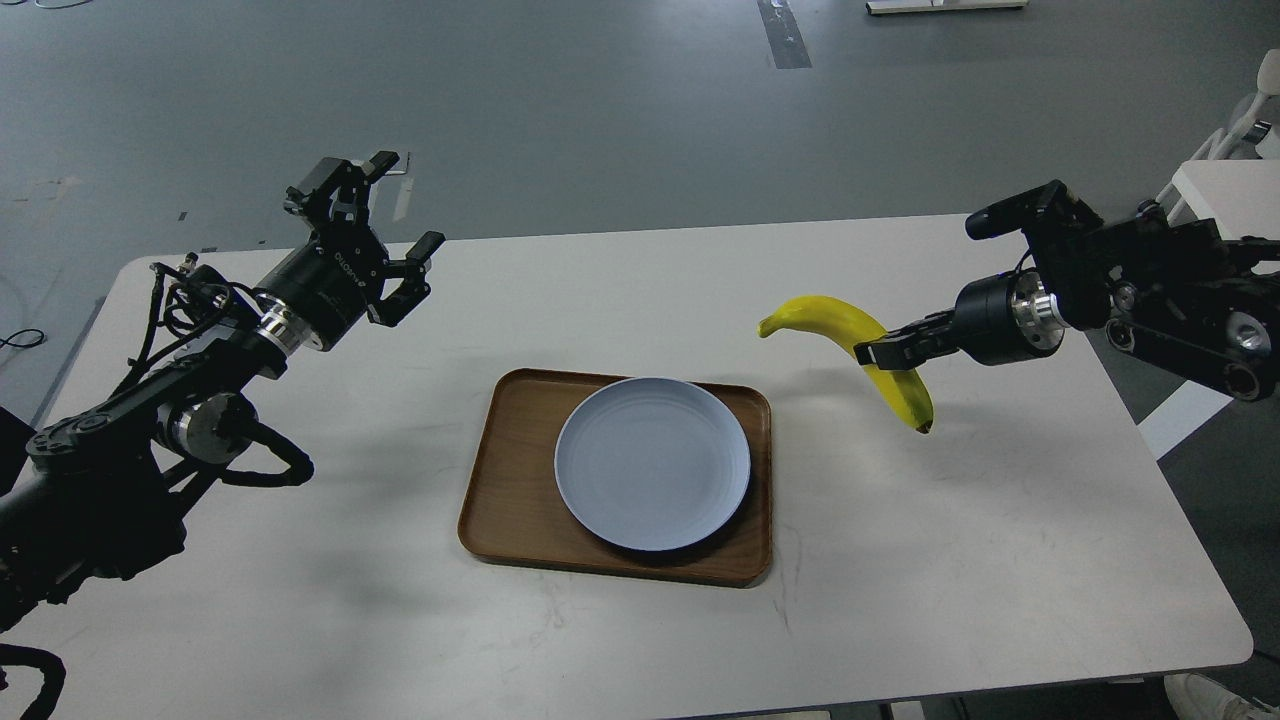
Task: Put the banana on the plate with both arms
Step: 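Lift the banana with the right gripper and carry it over the plate, then lower the banana onto the plate with the right gripper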
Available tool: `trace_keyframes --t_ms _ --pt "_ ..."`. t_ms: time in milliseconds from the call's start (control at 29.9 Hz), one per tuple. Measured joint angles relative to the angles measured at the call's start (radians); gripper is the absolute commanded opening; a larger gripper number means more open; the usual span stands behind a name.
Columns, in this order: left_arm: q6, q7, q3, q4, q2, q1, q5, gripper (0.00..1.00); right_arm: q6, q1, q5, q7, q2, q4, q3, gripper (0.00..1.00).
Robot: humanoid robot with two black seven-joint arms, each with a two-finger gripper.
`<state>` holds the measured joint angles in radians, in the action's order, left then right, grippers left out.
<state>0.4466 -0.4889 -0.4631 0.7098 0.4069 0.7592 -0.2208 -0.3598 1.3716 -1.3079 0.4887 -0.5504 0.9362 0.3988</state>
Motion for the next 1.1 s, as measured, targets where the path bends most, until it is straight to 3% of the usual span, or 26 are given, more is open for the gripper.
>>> trace_keyframes --t_ms 502,769,1103 --pt "0.000 0.000 -0.002 0.001 0.001 0.000 0.000 0.98 -0.059 0.030 0.073 0.000 0.275 -0.045 0.057 0.09" --pt "0.000 0.000 -0.002 0.001 -0.002 0.000 0.000 0.98 -0.057 0.017 0.122 0.000 0.332 -0.077 0.077 0.22" --pt "0.000 0.000 -0.001 0.001 -0.005 0.000 0.000 0.98 -0.057 -0.010 0.149 0.000 0.389 -0.129 0.087 0.26"
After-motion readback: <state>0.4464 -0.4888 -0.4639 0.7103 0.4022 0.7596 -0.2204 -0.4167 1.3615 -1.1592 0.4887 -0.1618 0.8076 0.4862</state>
